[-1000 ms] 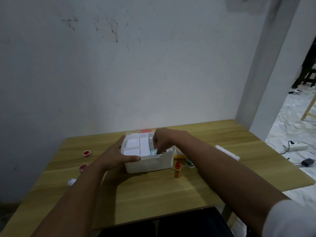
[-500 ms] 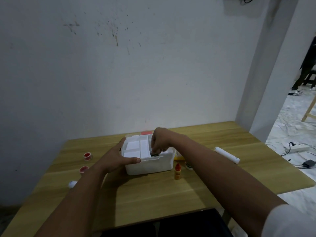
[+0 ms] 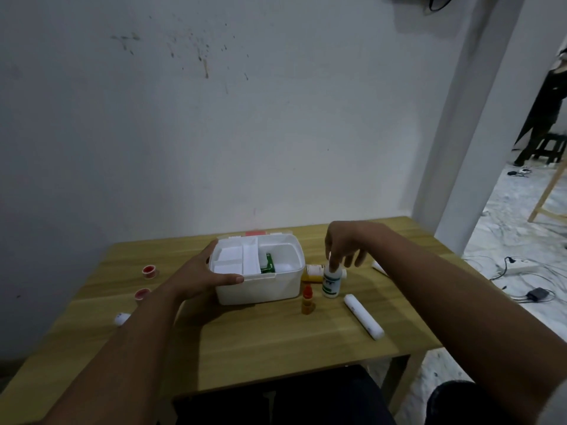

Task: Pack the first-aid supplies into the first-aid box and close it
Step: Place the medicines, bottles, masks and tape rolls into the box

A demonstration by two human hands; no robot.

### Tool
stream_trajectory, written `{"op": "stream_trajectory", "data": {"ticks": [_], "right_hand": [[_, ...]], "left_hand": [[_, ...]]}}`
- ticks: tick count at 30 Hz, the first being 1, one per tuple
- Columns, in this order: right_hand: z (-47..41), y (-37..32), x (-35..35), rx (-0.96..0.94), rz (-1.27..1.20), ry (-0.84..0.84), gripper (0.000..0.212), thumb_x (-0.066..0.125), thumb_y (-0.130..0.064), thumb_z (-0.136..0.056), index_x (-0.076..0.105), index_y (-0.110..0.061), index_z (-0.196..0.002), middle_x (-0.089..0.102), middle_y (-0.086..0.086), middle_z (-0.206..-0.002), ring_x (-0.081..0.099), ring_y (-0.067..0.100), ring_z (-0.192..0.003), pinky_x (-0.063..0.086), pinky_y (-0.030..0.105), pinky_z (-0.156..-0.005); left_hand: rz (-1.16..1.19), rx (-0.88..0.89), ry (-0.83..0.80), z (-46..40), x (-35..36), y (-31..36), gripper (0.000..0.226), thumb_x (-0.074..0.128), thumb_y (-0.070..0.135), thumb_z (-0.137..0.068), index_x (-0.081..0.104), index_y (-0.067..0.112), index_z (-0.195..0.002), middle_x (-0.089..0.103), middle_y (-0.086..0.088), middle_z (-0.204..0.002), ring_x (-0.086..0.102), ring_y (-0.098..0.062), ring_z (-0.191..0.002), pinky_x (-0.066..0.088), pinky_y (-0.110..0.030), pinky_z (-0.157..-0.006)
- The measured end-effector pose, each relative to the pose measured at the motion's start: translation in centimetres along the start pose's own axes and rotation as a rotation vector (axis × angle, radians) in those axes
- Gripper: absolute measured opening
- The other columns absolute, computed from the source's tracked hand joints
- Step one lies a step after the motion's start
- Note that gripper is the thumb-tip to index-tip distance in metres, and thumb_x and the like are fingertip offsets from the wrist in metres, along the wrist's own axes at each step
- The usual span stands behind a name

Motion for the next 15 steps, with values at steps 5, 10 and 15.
{"op": "stream_trajectory", "data": {"ticks": [5, 10, 15], "right_hand": [[0.6, -0.4, -1.7, -0.029, -0.12, 0.117, 0.03, 0.085, -0.007, -0.081, 0.073, 0.004, -0.107, 0.078, 0.02, -0.094, 0.078, 0.026, -0.083, 0.066, 0.041, -0.07], [1.9, -2.6, -6.3, -0.145, -0.235, 0.351, 0.024, 0.082, -0.01, -0.085, 0.074, 0.002, -0.105, 0.076, 0.017, -0.09, 0.077, 0.023, -0.075, 0.065, 0.035, -0.06], [0.3, -6.2, -6.2, -0.237, -0.308, 0.427, 0.029, 0.08, -0.008, -0.087, 0.071, 0.001, -0.113, 0.074, 0.02, -0.097, 0.077, 0.024, -0.077, 0.066, 0.041, -0.066]], "left_hand": [[0.027, 0.01, -0.012, 0.2, 0.1, 0.4, 0.127, 0.094, 0.06, -0.049, 0.028, 0.042, -0.155, 0.053, 0.012, -0.14, 0.053, -0.02, -0.123, 0.056, -0.046, -0.095], [0.051, 0.044, -0.036, 0.3, 0.2, 0.8, 0.117, 0.094, 0.054, -0.055, 0.032, 0.042, -0.153, 0.054, 0.016, -0.134, 0.054, -0.015, -0.12, 0.057, -0.04, -0.092], [0.066, 0.091, -0.011, 0.3, 0.5, 0.9, 0.102, 0.092, 0.04, -0.066, 0.034, 0.04, -0.15, 0.053, 0.022, -0.13, 0.052, -0.007, -0.118, 0.047, -0.015, -0.077]]}}
Point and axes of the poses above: each hand's wrist, its own z-axis away from the middle knuckle, its own x-axis out of the palm, y = z × x, the point moved 3 cm from there along -z, towards the middle knuckle
